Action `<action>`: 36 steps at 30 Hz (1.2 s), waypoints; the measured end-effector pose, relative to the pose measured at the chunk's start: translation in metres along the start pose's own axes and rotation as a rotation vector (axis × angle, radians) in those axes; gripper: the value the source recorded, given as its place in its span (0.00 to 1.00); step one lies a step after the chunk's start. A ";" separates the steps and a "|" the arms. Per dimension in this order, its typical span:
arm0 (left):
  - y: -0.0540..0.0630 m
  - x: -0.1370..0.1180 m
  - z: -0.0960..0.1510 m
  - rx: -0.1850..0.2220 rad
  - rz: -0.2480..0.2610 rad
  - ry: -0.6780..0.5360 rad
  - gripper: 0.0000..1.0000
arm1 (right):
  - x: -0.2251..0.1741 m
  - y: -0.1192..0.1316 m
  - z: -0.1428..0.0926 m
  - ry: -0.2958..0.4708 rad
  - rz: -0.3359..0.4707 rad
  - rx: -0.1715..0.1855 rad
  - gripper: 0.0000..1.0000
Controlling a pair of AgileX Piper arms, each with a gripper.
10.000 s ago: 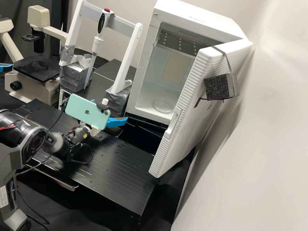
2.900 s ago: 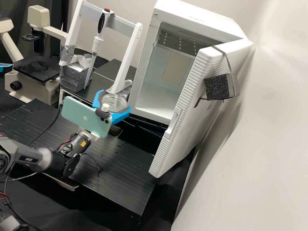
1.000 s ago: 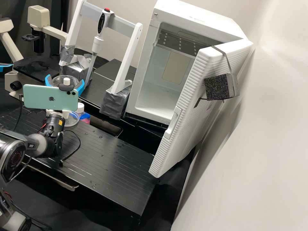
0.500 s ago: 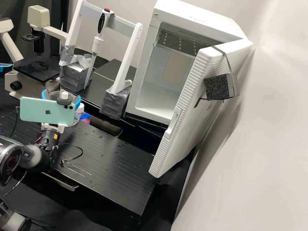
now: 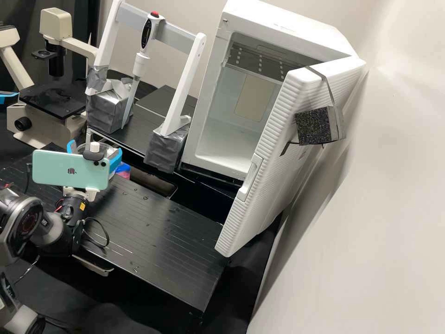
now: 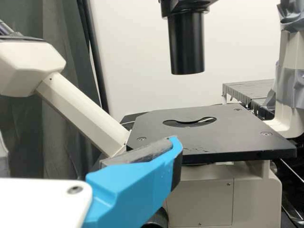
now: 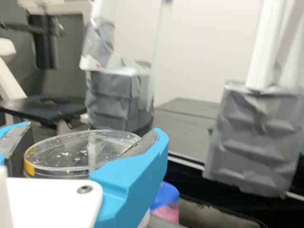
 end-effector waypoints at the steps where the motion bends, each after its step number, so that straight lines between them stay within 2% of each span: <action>1: 0.000 0.000 0.000 0.000 0.000 0.000 1.00 | 0.000 -0.001 0.002 -0.009 -0.003 0.002 0.00; 4: 0.000 0.000 0.000 0.000 0.000 0.000 1.00 | 0.001 -0.002 0.009 -0.035 -0.008 0.004 0.00; 14: 0.000 0.000 0.000 0.000 0.000 0.000 1.00 | -0.002 -0.001 0.015 -0.052 0.006 0.008 0.00; 28: 0.000 0.000 0.000 0.000 0.000 0.000 1.00 | -0.017 0.003 0.002 -0.021 0.035 -0.003 0.00; 36: 0.000 0.000 0.000 0.000 0.000 0.000 1.00 | -0.014 -0.006 0.009 -0.055 -0.002 0.005 0.00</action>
